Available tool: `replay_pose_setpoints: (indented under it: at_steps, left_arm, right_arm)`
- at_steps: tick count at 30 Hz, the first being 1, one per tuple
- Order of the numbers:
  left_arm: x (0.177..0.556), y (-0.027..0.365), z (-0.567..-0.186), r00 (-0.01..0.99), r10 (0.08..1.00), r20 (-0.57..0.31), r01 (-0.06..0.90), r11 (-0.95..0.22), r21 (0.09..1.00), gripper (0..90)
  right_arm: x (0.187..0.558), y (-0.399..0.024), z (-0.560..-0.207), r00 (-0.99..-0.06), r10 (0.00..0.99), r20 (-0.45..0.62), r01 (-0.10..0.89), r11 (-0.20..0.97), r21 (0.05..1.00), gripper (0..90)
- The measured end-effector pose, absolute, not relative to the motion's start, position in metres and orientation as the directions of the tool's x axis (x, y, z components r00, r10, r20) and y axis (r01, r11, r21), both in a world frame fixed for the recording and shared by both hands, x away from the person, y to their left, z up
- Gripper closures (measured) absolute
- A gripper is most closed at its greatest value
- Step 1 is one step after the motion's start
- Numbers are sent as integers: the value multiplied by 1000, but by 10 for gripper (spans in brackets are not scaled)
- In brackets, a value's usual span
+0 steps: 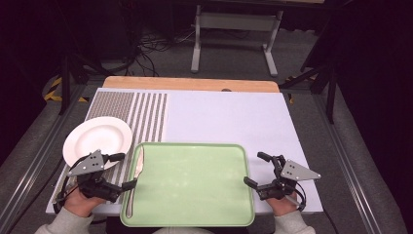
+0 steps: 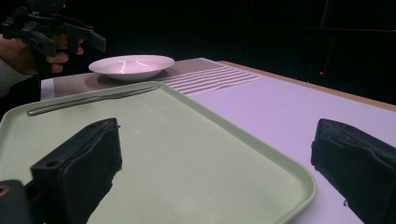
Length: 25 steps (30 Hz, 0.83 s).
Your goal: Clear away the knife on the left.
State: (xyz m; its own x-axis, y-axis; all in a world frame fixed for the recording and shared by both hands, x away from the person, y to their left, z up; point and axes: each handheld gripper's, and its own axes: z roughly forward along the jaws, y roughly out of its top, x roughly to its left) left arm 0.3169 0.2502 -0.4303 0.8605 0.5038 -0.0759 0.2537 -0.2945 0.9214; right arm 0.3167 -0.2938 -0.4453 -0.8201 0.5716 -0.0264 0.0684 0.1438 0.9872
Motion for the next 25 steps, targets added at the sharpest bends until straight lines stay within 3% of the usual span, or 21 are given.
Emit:
replay_pose_setpoints:
  at_steps: [8,17,25]
  left_arm:
    - [313,268,-451,856,510,-80,187,-163,969,7]
    - [308,275,-468,845,534,-29,165,-209,964,7]
    - [308,283,-470,835,535,-126,245,-157,957,3]
  right_arm:
    - [317,-294,-445,-820,571,-27,69,145,987,23]
    - [317,-294,-446,-819,573,-26,72,146,987,23]
    - [318,-294,-446,-817,577,-11,97,156,983,26]
